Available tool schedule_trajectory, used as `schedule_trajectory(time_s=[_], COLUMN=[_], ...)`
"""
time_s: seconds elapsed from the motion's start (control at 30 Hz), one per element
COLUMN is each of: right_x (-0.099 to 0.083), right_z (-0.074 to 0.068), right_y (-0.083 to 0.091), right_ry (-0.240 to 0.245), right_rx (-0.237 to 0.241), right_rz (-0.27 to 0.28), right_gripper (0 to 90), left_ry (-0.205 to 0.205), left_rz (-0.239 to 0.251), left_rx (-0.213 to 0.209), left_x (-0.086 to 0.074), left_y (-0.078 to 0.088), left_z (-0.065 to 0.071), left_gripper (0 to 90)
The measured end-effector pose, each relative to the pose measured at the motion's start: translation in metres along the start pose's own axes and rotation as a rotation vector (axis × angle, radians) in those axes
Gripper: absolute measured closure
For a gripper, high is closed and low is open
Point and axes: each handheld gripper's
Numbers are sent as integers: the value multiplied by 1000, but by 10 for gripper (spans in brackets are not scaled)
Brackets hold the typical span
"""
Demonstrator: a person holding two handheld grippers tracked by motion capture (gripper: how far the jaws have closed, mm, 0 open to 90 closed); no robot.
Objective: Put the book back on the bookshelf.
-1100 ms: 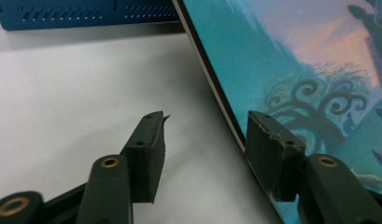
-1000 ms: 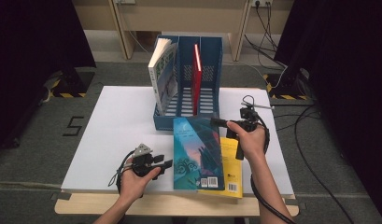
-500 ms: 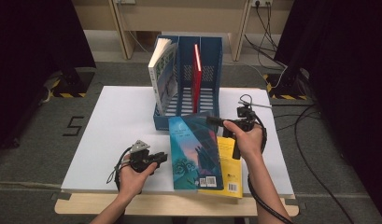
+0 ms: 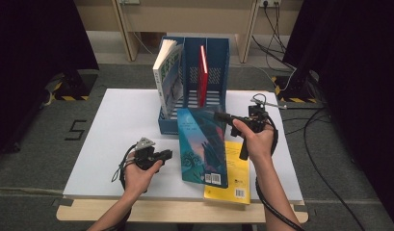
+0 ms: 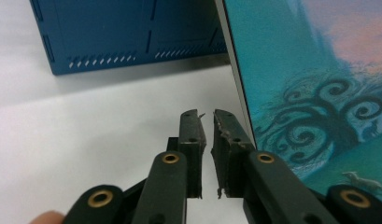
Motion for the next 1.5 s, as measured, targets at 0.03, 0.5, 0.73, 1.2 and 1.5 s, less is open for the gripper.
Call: schedule_trajectory(time_s=[0.03,0.5,0.73,1.2,1.5], right_x=[0,2,-3,-12,-14], right_z=[0,-7,-7,-12,-13], right_y=[0,-3,3,22,29], right_ry=[17,135,199,280,298], right_rx=[1,52,75,97,90], right_rz=[1,27,-5,-55,-66], right_gripper=[755,754,753,752,749], left_ry=[2,0,-27,-41,-56], left_rz=[8,68,107,138,155], left_rx=[5,41,30,-10,-32], left_x=[3,32,33,42,42], left_y=[-1,-17,-24,-29,-27], left_z=[0,-3,6,18,20], left_gripper=[833,897,896,892,896])
Point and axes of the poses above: each handheld gripper's, and its own axes: y roughly backward along the jaws, x roughly out of its top, z roughly to its right, and after that the axes turned 14 degrees about x, right-handed
